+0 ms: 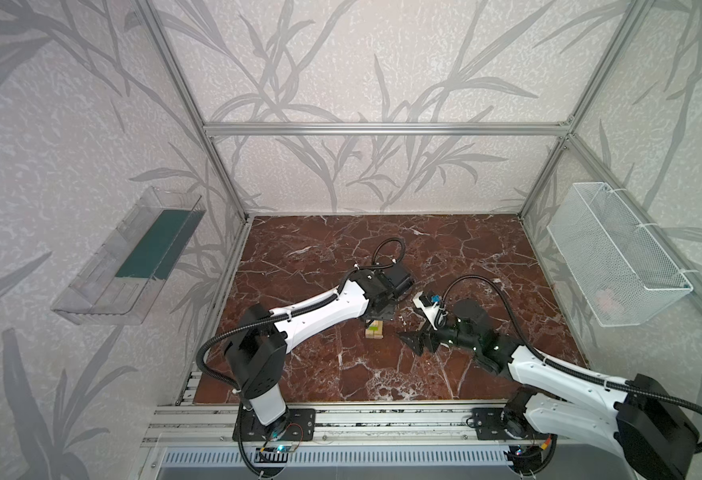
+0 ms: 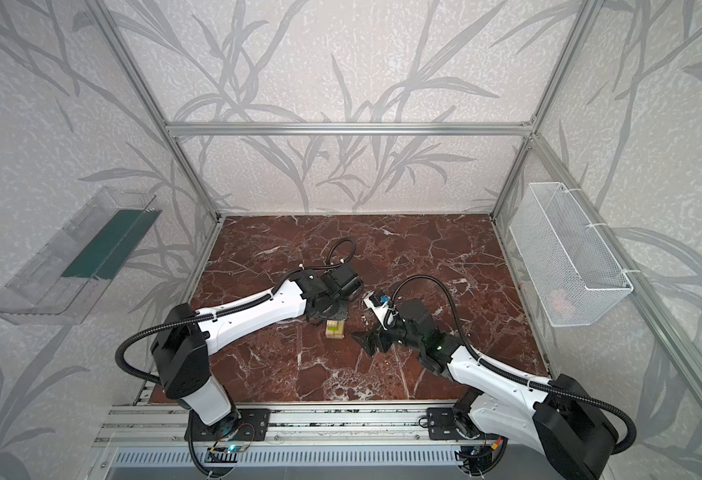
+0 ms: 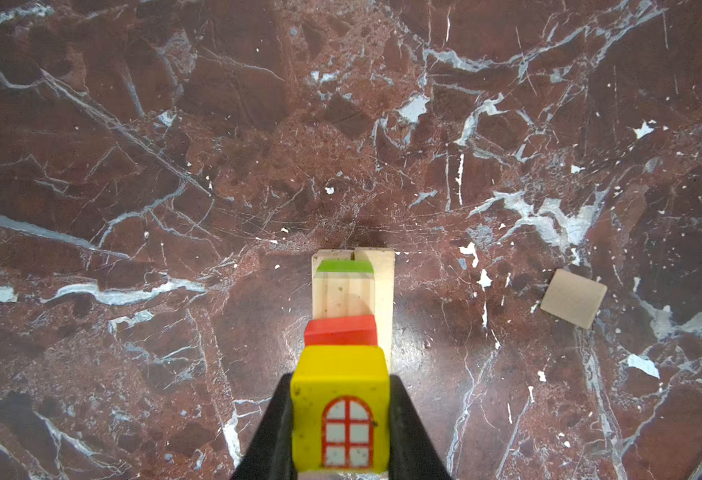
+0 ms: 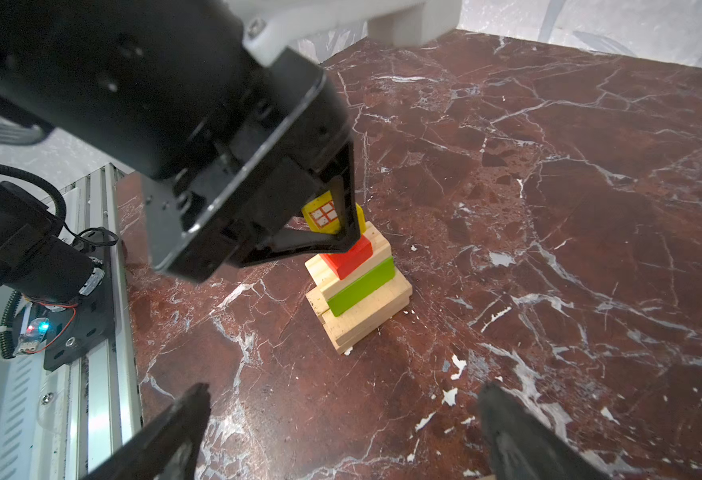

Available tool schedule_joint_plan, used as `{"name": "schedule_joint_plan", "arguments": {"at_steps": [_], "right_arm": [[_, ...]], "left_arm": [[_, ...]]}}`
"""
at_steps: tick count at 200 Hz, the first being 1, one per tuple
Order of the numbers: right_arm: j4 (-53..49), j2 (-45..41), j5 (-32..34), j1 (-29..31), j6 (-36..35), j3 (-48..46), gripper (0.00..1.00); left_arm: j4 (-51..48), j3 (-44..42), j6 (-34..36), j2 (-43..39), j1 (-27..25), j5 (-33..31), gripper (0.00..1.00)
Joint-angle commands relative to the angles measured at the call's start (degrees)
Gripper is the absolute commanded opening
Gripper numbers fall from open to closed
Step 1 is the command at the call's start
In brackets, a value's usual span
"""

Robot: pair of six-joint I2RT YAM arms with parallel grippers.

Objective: Build the wood block tower
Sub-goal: 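Carry the yellow cube with the left gripper above the red cube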

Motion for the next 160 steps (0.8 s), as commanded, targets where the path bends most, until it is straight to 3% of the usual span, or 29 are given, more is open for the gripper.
{"name": "schedule_joint_plan", "arguments": {"at_steps": [1, 160], "right_arm": [[0.8, -1.1, 0.8, -0.4, 0.5, -0.7, 0.99], [0.8, -2.3, 1.8, -1.2, 0.8, -1.3, 0.99]], "left_arm": [[-2.2, 0.3, 0.0, 0.1, 0.3, 0.2, 0.09], [-0.8, 0.1, 0.4, 1.5, 0.9, 0.5, 0.18]]}}
